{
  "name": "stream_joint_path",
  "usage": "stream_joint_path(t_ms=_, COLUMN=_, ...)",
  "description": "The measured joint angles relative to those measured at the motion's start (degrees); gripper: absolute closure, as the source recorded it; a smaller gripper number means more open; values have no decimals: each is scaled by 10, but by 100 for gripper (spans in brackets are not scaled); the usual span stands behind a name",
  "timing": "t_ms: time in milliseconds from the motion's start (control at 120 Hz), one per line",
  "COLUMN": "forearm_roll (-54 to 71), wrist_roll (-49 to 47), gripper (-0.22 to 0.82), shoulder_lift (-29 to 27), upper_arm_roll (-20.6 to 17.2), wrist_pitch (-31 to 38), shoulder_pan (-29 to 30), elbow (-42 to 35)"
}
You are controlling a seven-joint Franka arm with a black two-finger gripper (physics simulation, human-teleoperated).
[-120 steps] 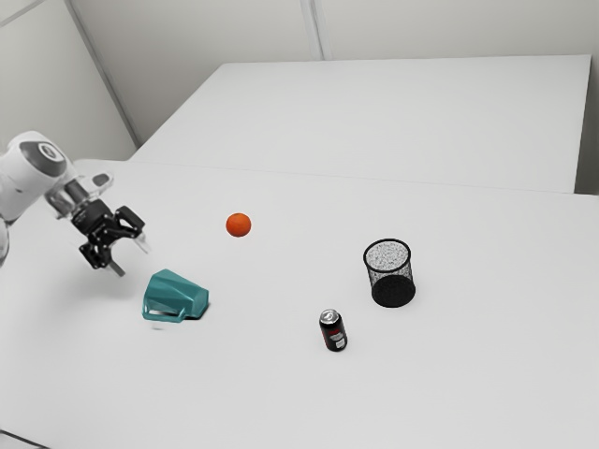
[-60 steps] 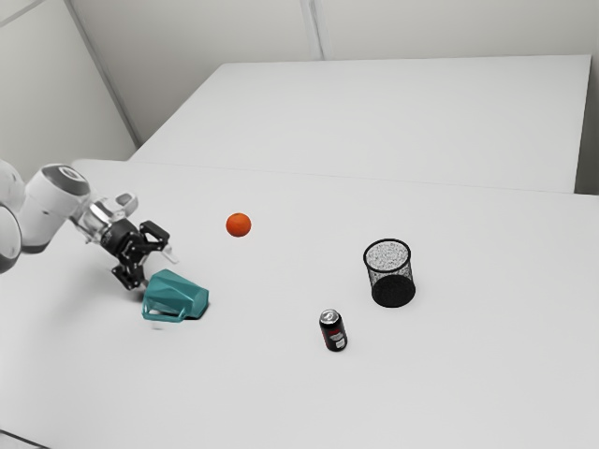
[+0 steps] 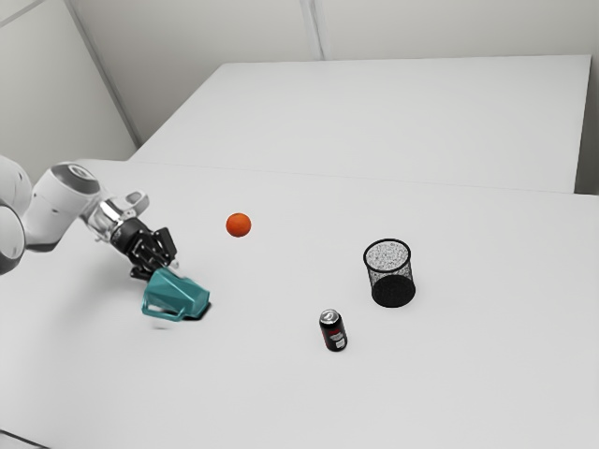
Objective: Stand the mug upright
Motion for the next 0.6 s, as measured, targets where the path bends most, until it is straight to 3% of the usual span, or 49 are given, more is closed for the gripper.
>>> stream_joint_path(t_ms=267, forearm_roll=34, wrist_roll=-11, gripper=77, shoulder_lift=-13, upper_arm_roll=-32, wrist_pitch=9, shoulder_pan=-6, elbow=21)
stream_joint_path(t_ms=600, forearm_roll=243, wrist_roll=-35, gripper=77, shoulder_lift=-126, upper_arm_roll=-63, wrist_pitch=117, shoulder_pan=-111, elbow=-5)
